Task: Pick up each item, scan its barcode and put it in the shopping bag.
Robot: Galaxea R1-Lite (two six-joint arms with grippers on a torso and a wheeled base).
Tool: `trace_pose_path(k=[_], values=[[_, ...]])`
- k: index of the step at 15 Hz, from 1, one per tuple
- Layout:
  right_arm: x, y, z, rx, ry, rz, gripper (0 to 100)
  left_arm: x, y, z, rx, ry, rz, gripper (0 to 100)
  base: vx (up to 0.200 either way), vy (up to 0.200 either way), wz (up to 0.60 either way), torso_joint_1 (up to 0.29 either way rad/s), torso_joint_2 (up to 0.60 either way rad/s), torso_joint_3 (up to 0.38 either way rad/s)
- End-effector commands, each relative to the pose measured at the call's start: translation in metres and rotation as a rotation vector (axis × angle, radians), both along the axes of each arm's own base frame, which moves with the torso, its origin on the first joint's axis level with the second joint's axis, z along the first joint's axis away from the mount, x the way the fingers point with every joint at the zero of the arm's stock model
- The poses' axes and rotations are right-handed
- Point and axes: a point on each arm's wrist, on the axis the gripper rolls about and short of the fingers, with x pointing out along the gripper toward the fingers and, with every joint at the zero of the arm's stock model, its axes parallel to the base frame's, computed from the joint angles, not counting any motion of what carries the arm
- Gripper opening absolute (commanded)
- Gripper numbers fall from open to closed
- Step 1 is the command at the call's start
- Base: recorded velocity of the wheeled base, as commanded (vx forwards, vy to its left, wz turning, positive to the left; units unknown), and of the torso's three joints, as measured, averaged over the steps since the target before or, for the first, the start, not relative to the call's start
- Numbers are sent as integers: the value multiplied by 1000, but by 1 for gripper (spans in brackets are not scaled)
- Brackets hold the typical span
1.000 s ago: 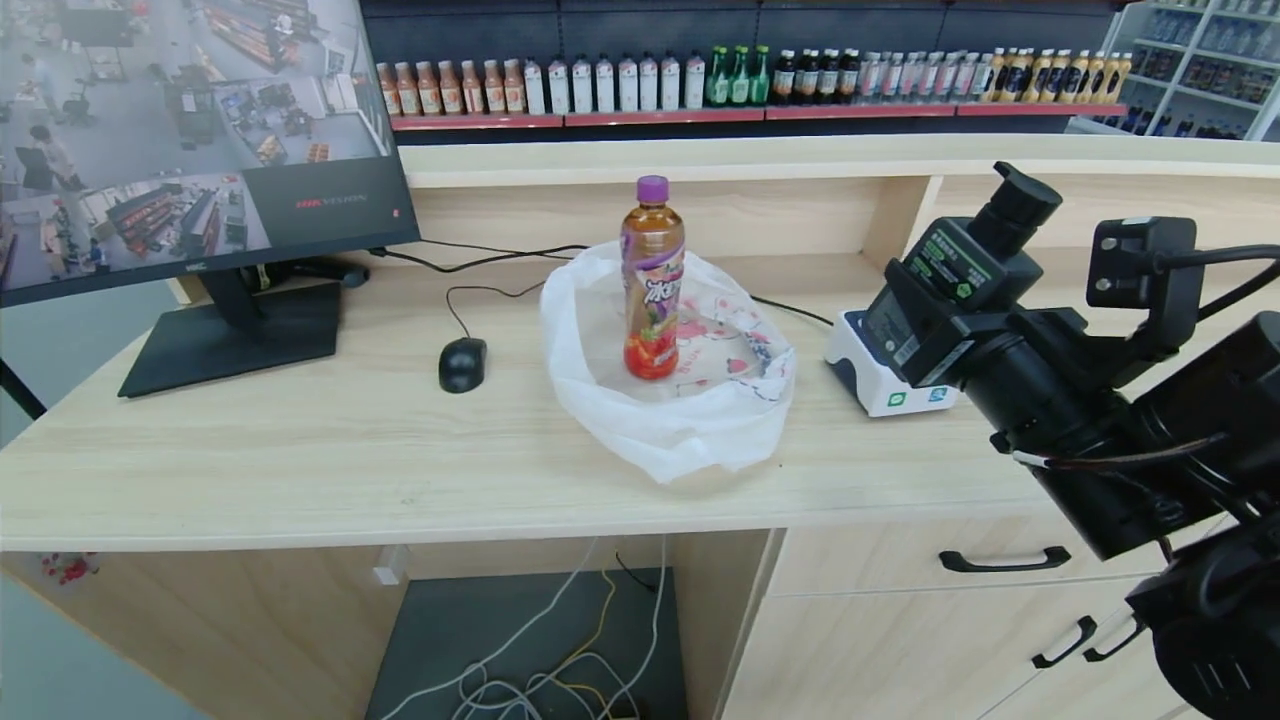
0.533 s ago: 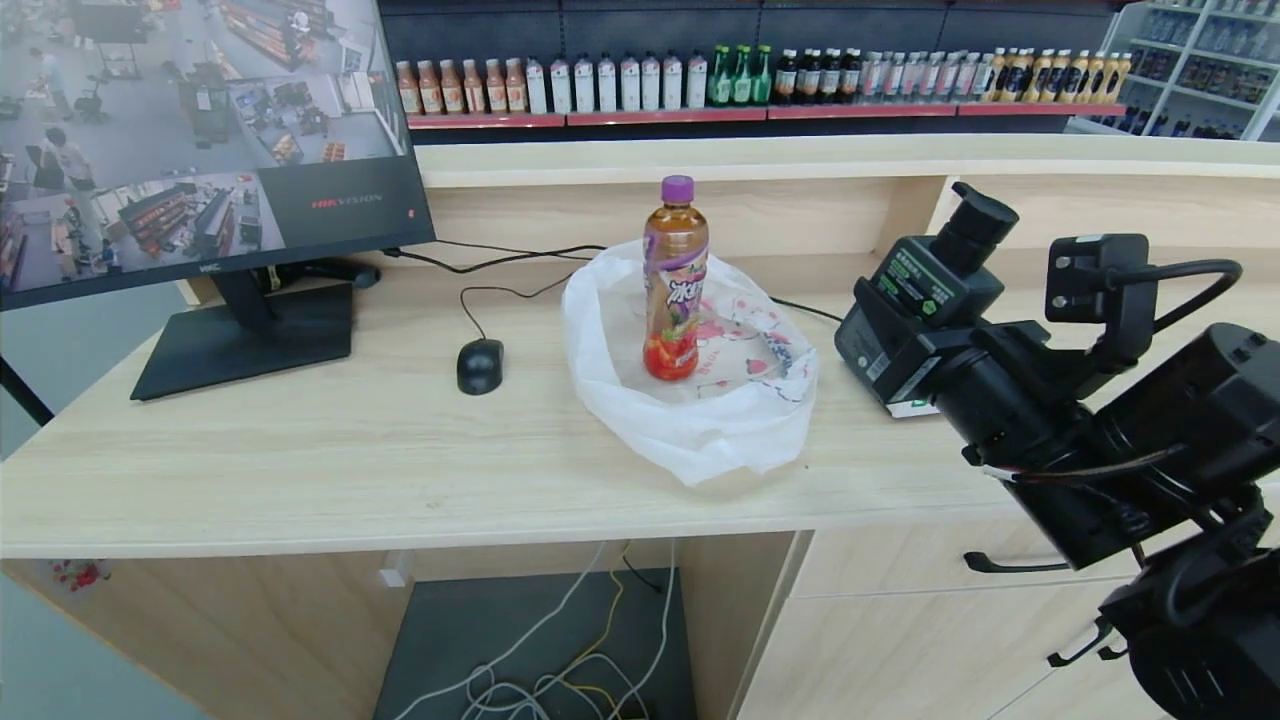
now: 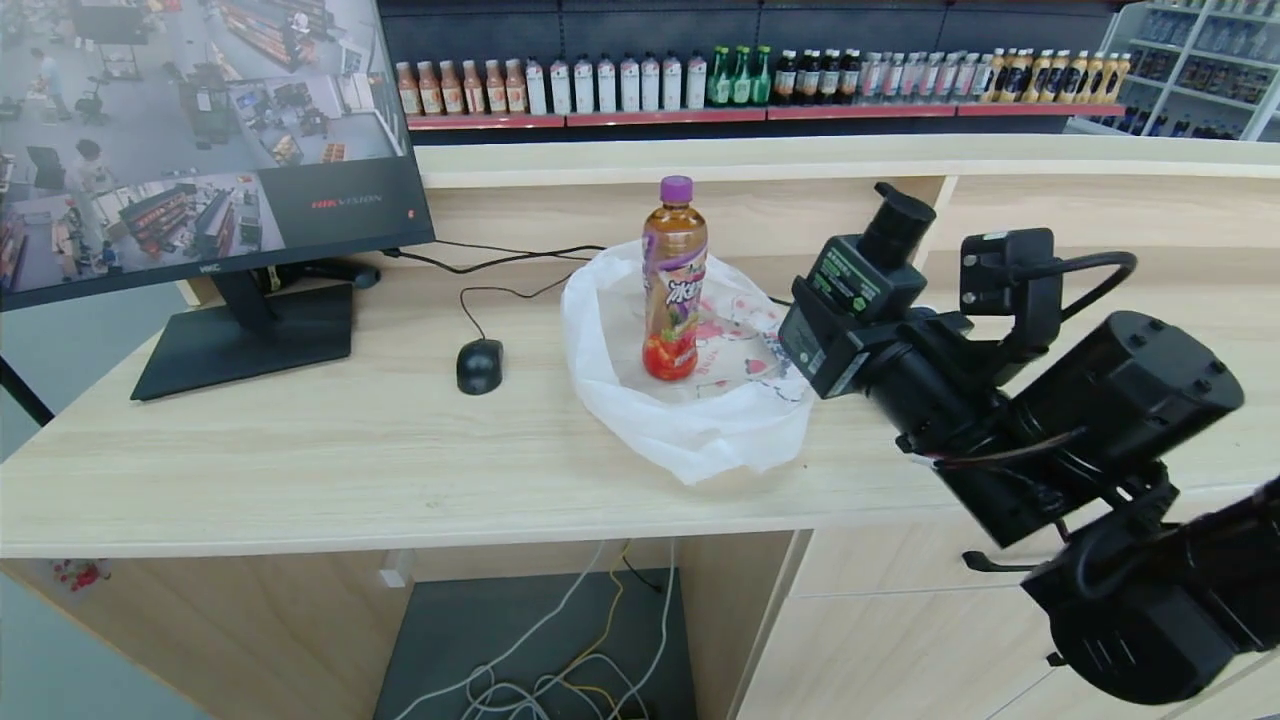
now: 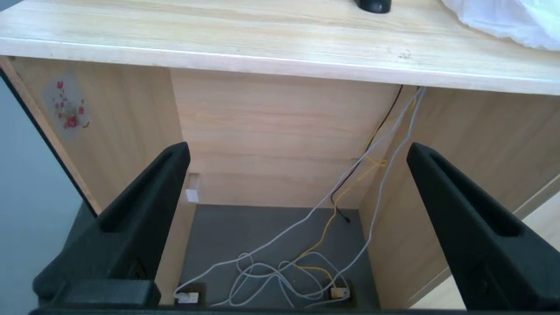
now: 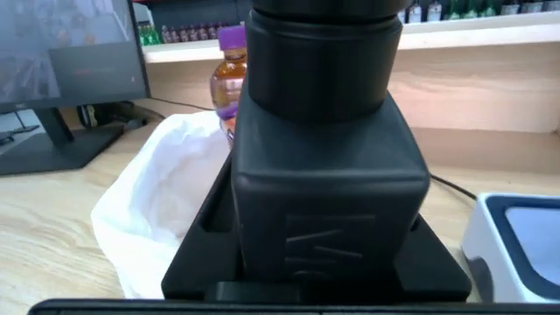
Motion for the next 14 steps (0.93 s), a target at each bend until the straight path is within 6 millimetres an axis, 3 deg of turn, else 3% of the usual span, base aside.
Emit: trace_pose_path(k=[1,6,10,14], values=[[26,19,1,-12,23,6,0,0,0,0,-1,0,1,100,0,0,0,0,0,0],[58,36,-8,-29,72,4,0,0,0,0,-1,0,1,100,0,0,0,0,0,0],[86,28,-24,-38,91,-48,0,0,0,0,-1,0,1,100,0,0,0,0,0,0],[102,31,-39,-46,106,-62,0,0,0,0,-1,0,1,100,0,0,0,0,0,0]])
